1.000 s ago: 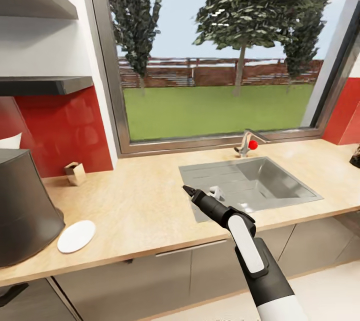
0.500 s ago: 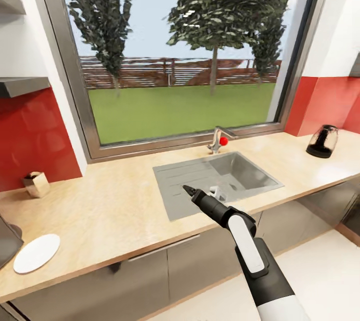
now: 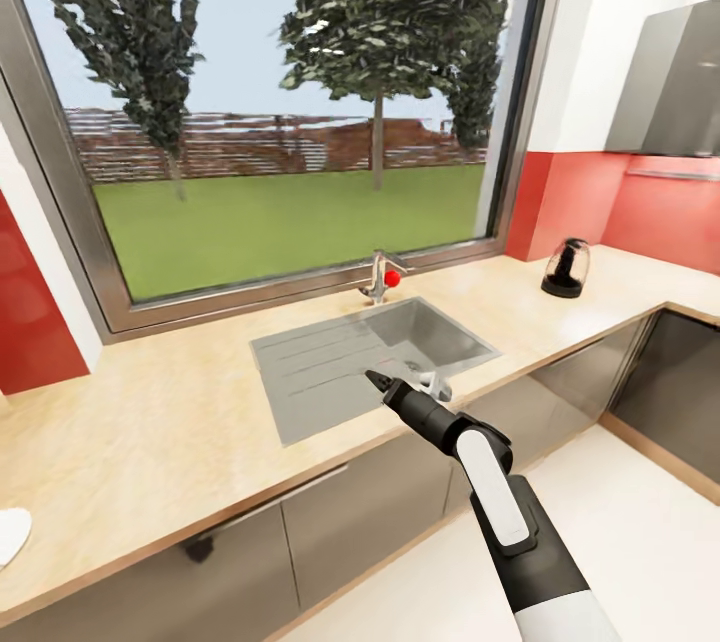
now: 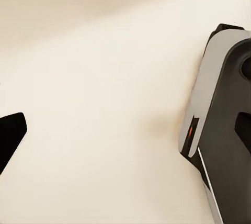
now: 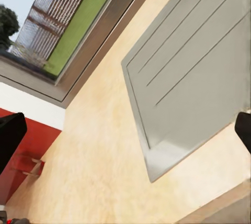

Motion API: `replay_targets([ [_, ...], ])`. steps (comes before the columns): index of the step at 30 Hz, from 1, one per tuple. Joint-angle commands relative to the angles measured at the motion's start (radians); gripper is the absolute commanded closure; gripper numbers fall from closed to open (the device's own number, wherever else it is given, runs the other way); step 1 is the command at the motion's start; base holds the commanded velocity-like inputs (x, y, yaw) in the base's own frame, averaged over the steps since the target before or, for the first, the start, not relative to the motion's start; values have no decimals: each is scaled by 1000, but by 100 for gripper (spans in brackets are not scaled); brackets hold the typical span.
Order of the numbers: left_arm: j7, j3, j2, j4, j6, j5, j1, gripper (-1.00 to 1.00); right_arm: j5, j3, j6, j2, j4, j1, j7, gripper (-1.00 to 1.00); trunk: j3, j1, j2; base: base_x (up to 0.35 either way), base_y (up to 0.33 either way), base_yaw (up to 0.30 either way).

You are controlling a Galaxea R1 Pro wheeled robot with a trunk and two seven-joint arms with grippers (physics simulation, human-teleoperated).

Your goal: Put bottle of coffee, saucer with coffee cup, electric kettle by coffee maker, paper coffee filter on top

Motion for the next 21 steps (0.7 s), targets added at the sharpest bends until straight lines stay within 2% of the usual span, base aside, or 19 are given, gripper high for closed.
replay_targets([
  [1,1,4,0,-2,-1,-6,0,-100,-10,1,2,0,-1,-1,-10,-100,-2,1,-2,0,0,-300],
  [21,1,4,0,-2,-1,-6,0,-100,-10,0,4,0,0,-1,-10,-100,-2,1,-2,0,0,-300],
])
